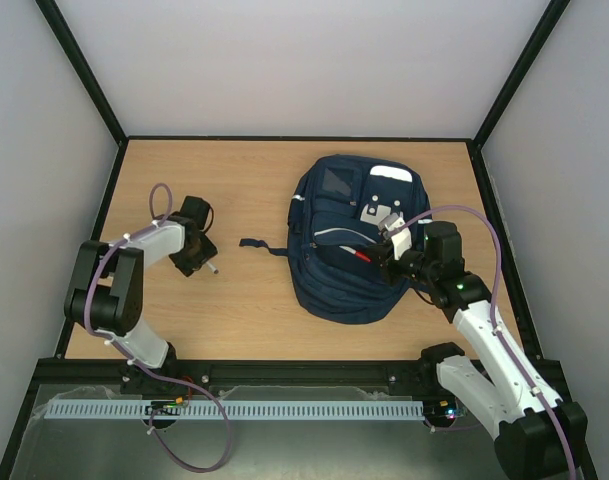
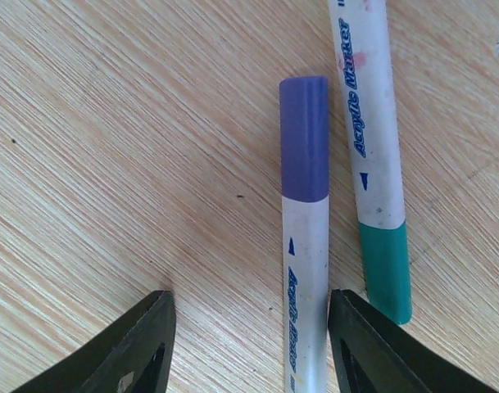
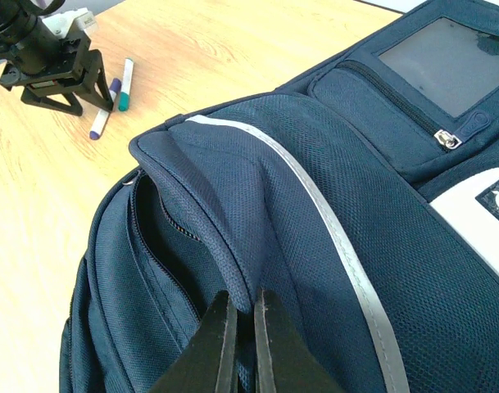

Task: Pack the student bag
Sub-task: Pick up the stationery from the center of the board.

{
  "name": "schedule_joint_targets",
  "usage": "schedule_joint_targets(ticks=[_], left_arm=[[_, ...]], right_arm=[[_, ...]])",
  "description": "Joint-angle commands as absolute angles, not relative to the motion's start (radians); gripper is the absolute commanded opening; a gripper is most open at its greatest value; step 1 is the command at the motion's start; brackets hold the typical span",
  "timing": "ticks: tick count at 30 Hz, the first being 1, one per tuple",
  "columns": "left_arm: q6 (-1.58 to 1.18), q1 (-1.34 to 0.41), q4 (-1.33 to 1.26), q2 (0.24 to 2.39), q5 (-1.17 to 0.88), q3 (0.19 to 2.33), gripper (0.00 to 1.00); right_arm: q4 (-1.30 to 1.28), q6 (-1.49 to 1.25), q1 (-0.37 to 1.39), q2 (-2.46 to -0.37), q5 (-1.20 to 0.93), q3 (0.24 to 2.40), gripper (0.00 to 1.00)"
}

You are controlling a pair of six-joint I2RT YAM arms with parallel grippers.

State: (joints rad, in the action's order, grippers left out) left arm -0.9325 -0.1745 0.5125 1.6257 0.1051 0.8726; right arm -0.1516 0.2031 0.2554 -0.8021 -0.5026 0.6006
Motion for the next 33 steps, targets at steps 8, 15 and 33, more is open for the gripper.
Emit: schedule_joint_targets(ticks=[8, 15, 33], left_arm=[[-0.918, -0.176, 0.618, 1.573, 0.122, 0.827, 0.44], [-0.856, -0.172, 0.594, 1.554, 0.122, 0.774, 0.29], [-0.773, -0.169, 0.604, 1.405, 0.114, 0.746, 0.16]], right_arm=[[-0.123, 0.210, 0.251, -0.757, -0.544, 0.601, 0.01], [-0.123, 0.212, 0.252, -0.755, -0.545, 0.601, 0.01], [-0.124, 0.216, 0.251, -0.752, -0.552, 0.603, 0.01]])
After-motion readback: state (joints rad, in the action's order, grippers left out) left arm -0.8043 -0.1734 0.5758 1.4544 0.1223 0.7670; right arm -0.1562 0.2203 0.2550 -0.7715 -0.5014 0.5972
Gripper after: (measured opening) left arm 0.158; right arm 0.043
